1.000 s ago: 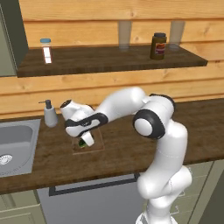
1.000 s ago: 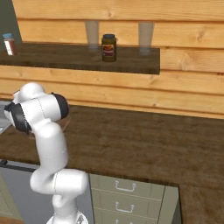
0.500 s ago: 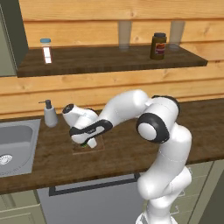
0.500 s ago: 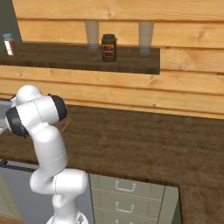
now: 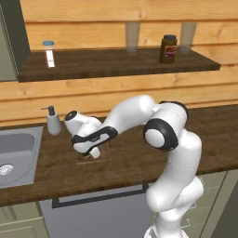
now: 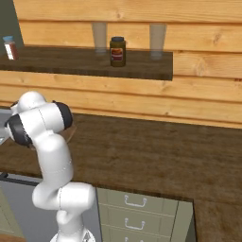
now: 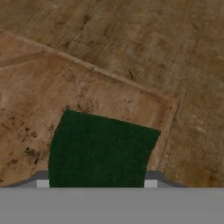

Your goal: Pick up the sponge from the counter and clean the cutting board by briefly scrubbing or pressing down on the cutting board. Once finished, release the sponge.

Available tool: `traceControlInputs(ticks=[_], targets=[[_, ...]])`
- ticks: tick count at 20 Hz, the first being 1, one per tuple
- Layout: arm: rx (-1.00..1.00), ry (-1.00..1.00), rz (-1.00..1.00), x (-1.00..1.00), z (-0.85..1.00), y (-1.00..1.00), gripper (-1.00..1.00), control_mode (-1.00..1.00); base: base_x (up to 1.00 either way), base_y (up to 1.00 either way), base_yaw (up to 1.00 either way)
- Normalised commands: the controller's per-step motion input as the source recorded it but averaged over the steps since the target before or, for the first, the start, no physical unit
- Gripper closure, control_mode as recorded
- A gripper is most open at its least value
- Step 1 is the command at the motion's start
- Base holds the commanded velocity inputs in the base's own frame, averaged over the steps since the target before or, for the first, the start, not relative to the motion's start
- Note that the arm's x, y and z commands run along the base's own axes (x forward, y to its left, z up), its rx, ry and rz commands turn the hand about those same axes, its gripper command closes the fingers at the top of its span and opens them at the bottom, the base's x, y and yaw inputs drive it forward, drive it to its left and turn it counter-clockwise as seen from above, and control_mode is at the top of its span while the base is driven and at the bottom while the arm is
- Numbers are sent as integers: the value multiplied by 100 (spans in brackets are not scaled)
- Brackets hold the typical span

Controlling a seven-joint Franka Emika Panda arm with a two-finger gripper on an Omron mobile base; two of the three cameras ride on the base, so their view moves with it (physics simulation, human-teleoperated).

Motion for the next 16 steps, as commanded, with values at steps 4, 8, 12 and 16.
traceControlInputs(ticks=[4, 8, 12, 16], targets=[[-2, 0, 0, 8, -8, 14, 100, -100, 0, 0, 0], [-5, -10, 0, 3, -37, -1, 100, -100, 0, 0, 0], [-2, -8, 0, 0, -37, -15, 100, -100, 0, 0, 0], [-4, -5, -1, 0, -29, -10, 100, -100, 0, 0, 0]])
